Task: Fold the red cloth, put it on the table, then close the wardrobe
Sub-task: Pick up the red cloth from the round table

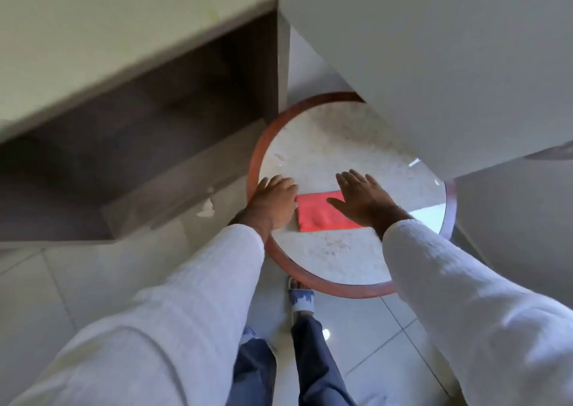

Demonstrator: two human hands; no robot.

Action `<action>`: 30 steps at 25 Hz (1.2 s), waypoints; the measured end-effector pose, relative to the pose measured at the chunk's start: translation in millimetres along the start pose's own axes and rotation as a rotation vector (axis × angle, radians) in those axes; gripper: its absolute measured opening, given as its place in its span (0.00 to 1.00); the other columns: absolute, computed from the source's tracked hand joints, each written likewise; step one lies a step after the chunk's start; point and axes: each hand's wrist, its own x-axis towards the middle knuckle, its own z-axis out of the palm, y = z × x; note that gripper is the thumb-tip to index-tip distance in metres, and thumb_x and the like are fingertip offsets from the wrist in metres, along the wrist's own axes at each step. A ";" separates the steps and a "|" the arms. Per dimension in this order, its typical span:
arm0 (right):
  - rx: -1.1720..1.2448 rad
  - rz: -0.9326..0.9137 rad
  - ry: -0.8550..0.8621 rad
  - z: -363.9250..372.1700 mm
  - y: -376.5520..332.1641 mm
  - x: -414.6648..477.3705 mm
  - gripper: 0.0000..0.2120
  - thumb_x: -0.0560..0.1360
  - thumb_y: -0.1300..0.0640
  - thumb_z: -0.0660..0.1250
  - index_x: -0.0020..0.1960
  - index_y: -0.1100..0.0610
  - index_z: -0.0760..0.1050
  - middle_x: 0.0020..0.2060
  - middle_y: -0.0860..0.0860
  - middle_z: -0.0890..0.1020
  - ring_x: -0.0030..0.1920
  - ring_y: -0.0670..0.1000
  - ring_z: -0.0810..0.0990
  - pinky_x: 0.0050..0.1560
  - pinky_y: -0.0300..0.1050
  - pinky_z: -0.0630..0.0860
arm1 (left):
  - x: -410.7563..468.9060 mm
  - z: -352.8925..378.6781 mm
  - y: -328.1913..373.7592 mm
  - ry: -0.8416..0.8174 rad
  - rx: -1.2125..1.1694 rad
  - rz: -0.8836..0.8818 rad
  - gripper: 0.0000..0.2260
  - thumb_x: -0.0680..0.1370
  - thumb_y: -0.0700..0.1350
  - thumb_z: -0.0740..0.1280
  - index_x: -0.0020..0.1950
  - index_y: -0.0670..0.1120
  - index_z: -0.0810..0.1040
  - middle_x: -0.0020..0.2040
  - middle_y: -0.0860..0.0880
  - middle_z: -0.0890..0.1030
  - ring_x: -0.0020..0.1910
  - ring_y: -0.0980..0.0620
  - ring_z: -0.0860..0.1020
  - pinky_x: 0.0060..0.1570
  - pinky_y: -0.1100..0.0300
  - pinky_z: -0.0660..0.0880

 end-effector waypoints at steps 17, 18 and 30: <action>0.017 -0.069 -0.215 -24.8 -39.5 55.6 0.09 0.80 0.54 0.66 0.58 0.55 0.76 0.53 0.57 0.83 0.53 0.60 0.83 0.48 0.50 0.78 | 10.3 -22.6 -52.7 -0.003 -0.572 -0.222 0.06 0.72 0.39 0.72 0.43 0.45 0.75 0.40 0.48 0.81 0.41 0.47 0.79 0.34 0.61 0.71; 0.005 -0.112 -0.203 -50.0 -55.4 55.7 0.10 0.79 0.53 0.67 0.59 0.55 0.76 0.54 0.57 0.83 0.55 0.61 0.83 0.49 0.51 0.78 | -5.9 -48.7 -64.6 0.025 -0.583 -0.218 0.06 0.72 0.38 0.71 0.43 0.47 0.76 0.39 0.50 0.80 0.40 0.48 0.77 0.33 0.62 0.69; -0.019 -0.439 0.273 -465.1 -287.7 -16.0 0.13 0.75 0.53 0.75 0.57 0.58 0.83 0.53 0.55 0.85 0.57 0.57 0.80 0.51 0.45 0.71 | -255.8 -436.9 -181.8 0.594 -0.703 -0.221 0.09 0.71 0.35 0.80 0.46 0.44 0.83 0.51 0.35 0.85 0.45 0.43 0.84 0.52 0.45 0.86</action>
